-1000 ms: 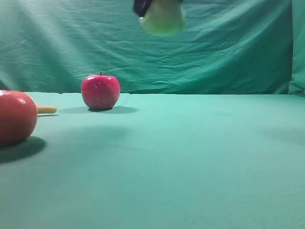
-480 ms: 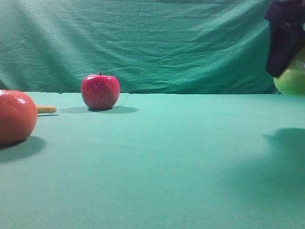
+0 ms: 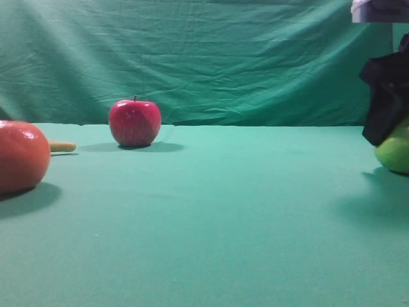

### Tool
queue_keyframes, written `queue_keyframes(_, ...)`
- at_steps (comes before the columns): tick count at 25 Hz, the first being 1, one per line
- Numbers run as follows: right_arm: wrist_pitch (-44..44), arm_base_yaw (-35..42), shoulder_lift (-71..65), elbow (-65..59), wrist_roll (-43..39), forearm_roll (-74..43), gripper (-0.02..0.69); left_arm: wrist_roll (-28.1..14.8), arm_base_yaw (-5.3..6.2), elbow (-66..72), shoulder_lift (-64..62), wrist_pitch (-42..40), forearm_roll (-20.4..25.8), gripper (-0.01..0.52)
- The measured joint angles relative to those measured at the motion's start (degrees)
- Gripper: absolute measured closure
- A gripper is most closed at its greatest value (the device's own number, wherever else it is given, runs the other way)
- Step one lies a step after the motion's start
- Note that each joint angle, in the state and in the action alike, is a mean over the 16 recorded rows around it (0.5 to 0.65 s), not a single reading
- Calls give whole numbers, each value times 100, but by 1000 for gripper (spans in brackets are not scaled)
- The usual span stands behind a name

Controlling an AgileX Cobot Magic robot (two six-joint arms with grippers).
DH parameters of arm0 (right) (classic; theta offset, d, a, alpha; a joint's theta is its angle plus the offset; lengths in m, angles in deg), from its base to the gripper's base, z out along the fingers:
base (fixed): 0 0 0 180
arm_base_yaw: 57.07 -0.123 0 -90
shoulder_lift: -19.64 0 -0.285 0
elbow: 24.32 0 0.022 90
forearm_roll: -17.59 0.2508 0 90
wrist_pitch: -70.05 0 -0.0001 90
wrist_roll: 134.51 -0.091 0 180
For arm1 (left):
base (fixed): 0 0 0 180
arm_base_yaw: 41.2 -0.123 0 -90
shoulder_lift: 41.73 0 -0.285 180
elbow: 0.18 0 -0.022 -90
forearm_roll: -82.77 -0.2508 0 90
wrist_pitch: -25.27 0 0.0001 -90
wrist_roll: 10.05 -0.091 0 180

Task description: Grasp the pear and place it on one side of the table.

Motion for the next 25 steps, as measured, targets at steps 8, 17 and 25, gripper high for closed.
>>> queue_keyframes(8, 201, 0, 851, -4, -13, 81, 100, 0, 0, 0, 0, 0, 0, 514)
queue_keyframes(17, 1011, 0, 2724, -14, -28, 75, 395, 0, 0, 0, 0, 0, 0, 514)
queue_keyframes(25, 2000, 0, 4408, -20, -42, 95, 640, 0, 0, 0, 0, 0, 0, 514)
